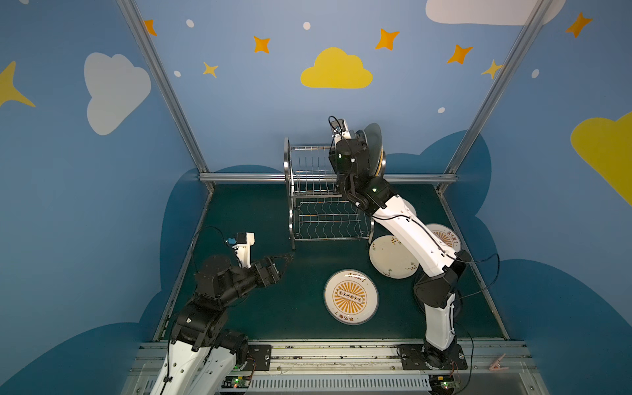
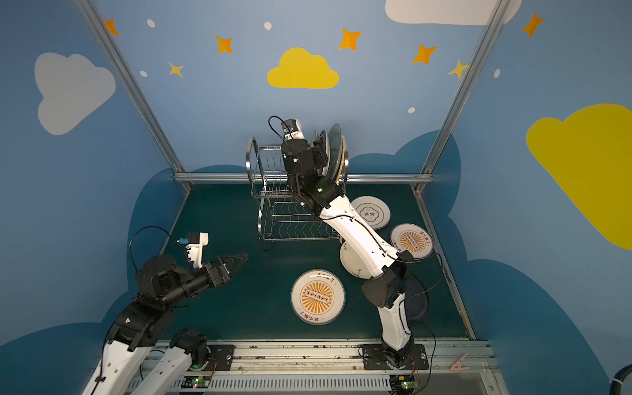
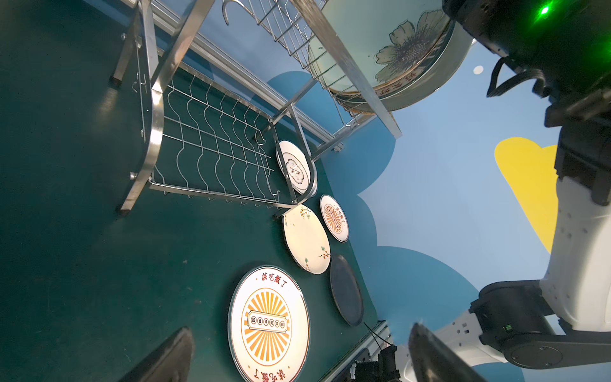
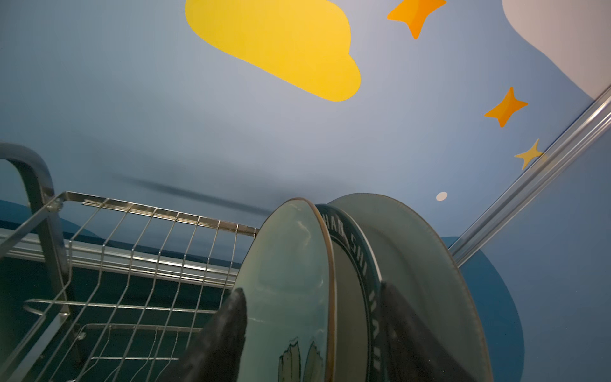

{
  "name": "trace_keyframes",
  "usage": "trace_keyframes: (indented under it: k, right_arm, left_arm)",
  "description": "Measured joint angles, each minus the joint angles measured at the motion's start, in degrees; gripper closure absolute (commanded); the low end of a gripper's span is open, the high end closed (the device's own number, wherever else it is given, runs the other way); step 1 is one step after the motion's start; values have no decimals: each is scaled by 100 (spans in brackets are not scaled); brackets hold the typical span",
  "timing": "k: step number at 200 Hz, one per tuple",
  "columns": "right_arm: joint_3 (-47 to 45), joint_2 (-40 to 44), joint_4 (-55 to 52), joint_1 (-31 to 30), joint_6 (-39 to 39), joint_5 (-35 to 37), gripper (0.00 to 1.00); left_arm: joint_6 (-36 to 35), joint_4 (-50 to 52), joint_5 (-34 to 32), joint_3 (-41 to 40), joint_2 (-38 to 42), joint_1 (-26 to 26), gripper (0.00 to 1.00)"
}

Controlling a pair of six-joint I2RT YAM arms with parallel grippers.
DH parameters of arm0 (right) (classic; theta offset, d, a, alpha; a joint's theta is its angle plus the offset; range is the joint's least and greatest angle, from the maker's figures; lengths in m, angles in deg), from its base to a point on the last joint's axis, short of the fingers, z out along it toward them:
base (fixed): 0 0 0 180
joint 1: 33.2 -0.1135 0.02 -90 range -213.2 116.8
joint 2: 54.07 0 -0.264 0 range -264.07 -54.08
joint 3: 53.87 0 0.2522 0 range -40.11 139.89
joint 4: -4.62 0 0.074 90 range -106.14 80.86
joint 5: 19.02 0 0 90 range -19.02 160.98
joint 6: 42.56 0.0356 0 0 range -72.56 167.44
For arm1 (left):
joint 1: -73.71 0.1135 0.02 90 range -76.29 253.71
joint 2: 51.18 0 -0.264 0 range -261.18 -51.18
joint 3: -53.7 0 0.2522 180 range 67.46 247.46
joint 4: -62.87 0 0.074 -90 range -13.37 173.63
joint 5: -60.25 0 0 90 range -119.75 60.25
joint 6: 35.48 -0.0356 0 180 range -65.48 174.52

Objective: Load plates into a dish rack
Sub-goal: Place the plate on the dish rack, then pick up the plate from the top-right of the table.

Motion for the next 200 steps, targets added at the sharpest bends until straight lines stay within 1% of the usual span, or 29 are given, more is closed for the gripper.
trace_keyframes:
  k: [11,22,61,78,96,115,135,162,200]
  right_arm:
    - [0,59,-68,-15,81,-74,20]
    - [0,136,-184,-26,149,-157,17]
    - [0,634,-671,-85,546,-632,12]
    - [-35,975,-876,-101,732,-863,10]
    - [-330,1495,-1012,-101,896,-1099,9]
    - [-931,2192,-1110,-76,1163,-1344,9]
    - [-1784,2988,-1231,50,1532,-1652,9]
    - [-3049,3995,-1388,332,2103,-1930,9]
    - [-4852,5324,-1641,881,2975,-2275,9]
  left_arm:
    - [11,2,13,0,0,7,0]
    - [13,2,20,0,0,9,0]
    - [26,0,39,0,0,28,0]
    - [31,0,42,-2,0,33,0]
    - [31,2,44,-11,0,35,0]
    - [33,0,59,-11,2,35,0]
    - [33,-2,66,-11,2,35,0]
    - [33,-9,87,-15,2,37,0]
    - [44,-44,127,-59,4,37,0]
